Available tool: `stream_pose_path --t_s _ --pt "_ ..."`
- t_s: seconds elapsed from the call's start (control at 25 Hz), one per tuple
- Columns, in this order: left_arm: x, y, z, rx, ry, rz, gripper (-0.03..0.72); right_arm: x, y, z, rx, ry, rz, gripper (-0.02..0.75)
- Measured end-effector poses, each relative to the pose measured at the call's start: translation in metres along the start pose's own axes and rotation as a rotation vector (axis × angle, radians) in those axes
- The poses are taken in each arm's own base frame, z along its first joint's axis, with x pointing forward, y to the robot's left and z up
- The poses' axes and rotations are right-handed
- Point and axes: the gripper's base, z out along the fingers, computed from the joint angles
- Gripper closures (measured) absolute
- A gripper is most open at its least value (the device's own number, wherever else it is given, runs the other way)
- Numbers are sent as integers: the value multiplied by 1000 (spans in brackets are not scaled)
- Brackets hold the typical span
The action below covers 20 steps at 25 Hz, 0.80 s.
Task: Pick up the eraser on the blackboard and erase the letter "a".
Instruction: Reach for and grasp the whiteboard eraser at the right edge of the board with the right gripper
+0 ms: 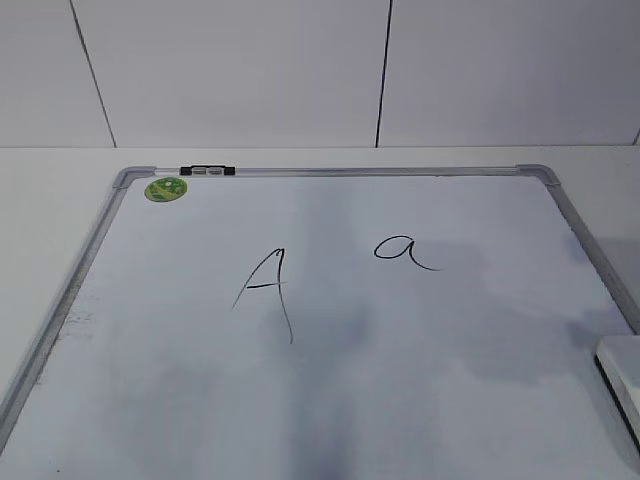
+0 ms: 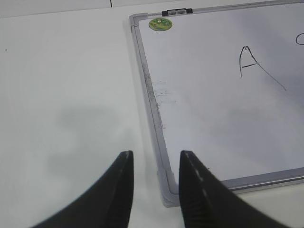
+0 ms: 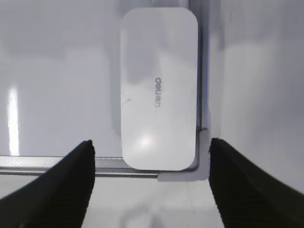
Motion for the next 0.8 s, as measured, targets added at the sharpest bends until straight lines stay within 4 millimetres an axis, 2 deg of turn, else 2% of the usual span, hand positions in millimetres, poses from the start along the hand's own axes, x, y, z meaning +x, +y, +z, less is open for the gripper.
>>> stream_pose_path --t_s 0.52,0.8 --pt "0 0 0 0 0 0 444 -10 -1 28 0 110 1 143" --pt "0 0 0 0 0 0 443 -14 -1 40 0 145 -1 62"
